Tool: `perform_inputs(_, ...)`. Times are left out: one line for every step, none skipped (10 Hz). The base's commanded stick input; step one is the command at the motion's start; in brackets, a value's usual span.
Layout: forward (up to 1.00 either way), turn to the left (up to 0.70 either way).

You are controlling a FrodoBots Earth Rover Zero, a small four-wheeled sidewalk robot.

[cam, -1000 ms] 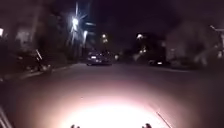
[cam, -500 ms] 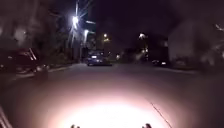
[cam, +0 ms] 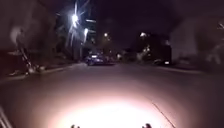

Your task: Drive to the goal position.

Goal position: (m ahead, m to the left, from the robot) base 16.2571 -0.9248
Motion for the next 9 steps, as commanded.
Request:
perform_inputs(0.85,0.0)
perform_inputs(0.85,0.0)
perform_inputs(0.85,0.0)
perform_inputs(0.85,0.0)
perform_inputs(0.85,0.0)
perform_inputs(0.85,0.0)
perform_inputs(0.85,0.0)
perform_inputs(0.85,0.0)
perform_inputs(0.85,0.0)
